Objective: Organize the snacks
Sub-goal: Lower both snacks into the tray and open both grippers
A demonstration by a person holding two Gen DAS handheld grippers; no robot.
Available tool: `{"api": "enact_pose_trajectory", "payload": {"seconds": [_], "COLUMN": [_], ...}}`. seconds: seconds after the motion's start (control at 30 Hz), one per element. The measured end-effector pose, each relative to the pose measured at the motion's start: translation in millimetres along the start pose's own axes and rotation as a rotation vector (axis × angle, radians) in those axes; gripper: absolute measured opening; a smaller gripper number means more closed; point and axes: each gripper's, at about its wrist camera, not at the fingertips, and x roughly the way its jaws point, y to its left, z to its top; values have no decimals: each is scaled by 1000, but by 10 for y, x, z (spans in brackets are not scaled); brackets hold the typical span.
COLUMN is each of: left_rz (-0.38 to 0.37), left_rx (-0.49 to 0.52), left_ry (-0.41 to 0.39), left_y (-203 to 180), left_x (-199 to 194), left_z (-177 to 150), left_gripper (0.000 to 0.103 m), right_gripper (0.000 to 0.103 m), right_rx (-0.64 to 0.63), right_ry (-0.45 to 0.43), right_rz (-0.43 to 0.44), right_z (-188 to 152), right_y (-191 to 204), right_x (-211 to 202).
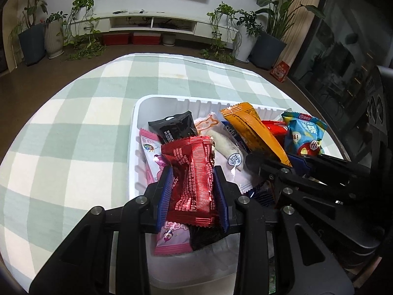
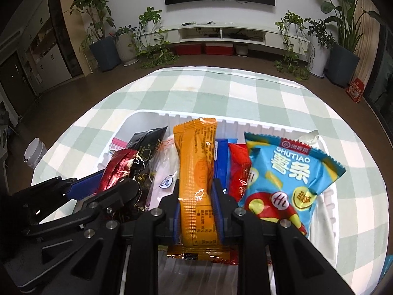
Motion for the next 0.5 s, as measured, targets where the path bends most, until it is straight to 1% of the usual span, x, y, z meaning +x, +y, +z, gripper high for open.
{"api": "enact_pose_trajectory", "payload": {"seconds": [0.23, 0.27, 0.33, 0.37, 0.4, 0.43, 0.5], "left_rz": [9, 18, 38, 44, 60, 54, 52], "left_rx": [7, 11, 7, 3, 0, -6, -21], "left_ry": [-4, -6, -14, -20, -27, -28, -30], "left_y": [16, 16, 11, 24, 33, 42, 48], "left_x": [12, 14, 0, -4, -13, -23, -50], "left_z": [-34, -36, -50, -53, -50, -44, -26], "left_gripper": [32, 33, 43, 44, 49, 50, 51], "right_gripper": [24, 24, 26, 26, 29, 31, 38], "right_rx": [1, -7, -30, -41, -40, -36, -22], "right_ry": [1, 8, 15, 15, 14, 9, -5], "right_rz": [-7, -10, -18, -24, -33, -41, -57], "right_z": [2, 10, 22, 26, 26, 25, 26], "right_y": [4, 12, 39, 50, 44, 33, 5], "right_x": [26, 24, 13, 1, -8, -21, -61]}}
